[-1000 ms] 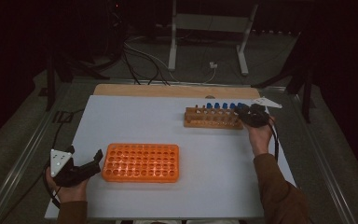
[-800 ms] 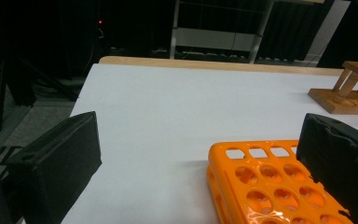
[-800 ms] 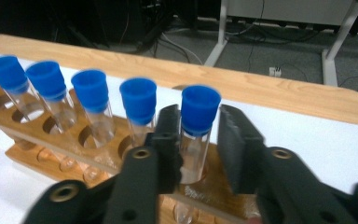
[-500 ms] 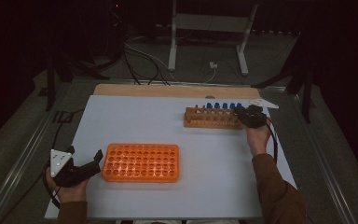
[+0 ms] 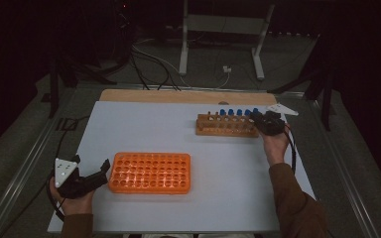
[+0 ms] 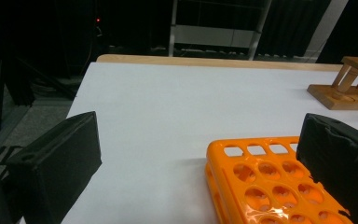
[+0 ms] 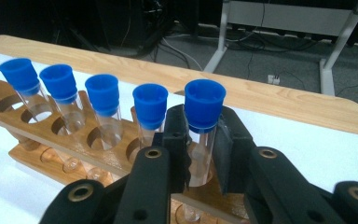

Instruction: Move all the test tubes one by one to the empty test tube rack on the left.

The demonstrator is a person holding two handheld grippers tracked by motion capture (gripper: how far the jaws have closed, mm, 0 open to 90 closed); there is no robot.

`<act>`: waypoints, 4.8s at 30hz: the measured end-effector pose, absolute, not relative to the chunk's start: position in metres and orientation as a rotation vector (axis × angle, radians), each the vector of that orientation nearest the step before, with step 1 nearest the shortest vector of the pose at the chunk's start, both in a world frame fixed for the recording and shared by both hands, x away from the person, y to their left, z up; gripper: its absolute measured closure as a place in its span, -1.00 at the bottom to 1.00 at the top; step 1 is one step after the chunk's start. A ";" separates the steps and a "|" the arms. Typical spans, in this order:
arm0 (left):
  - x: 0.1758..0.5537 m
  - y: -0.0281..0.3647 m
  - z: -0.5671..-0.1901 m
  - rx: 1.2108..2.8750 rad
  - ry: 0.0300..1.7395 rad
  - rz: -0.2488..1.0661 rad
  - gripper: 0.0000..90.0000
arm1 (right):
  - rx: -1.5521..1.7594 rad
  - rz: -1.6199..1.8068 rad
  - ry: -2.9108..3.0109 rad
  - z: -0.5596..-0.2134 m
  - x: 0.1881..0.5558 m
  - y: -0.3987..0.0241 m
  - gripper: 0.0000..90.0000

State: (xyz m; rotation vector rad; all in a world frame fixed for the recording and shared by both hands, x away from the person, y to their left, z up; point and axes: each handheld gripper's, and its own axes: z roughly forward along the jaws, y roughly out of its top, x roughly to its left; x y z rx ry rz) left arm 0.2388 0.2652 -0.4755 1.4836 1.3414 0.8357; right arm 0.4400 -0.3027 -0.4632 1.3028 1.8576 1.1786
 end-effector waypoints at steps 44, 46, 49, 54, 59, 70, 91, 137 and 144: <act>0.244 0.260 -0.478 1.557 1.322 0.761 -0.97 | 1.203 1.233 1.774 -0.416 0.423 -0.306 0.71; 0.244 0.260 -0.478 1.557 1.322 0.761 -0.97 | 1.196 1.234 1.773 -0.414 0.422 -0.306 0.71; 0.244 0.260 -0.478 1.560 1.321 0.759 -0.97 | 1.184 1.236 1.773 -0.412 0.420 -0.305 0.71; 0.244 0.260 -0.479 1.561 1.320 0.756 -0.97 | 1.172 1.239 1.780 -0.409 0.418 -0.304 0.71; 0.243 0.258 -0.478 1.563 1.307 0.767 -0.97 | 1.170 1.268 1.793 -0.408 0.415 -0.304 0.71; 0.241 0.248 -0.471 1.570 1.284 0.811 -0.97 | 1.131 1.306 1.844 -0.406 0.407 -0.297 0.71; 0.272 0.196 -0.437 1.644 1.111 0.693 -0.97 | 1.074 1.346 1.948 -0.406 0.397 -0.278 0.71; 0.332 0.054 -0.430 1.753 0.865 0.484 -0.80 | 0.945 1.538 2.170 -0.400 0.372 -0.199 0.71; 0.335 0.037 -0.431 1.784 0.826 0.495 -0.45 | 0.897 1.556 2.215 -0.399 0.366 -0.183 0.71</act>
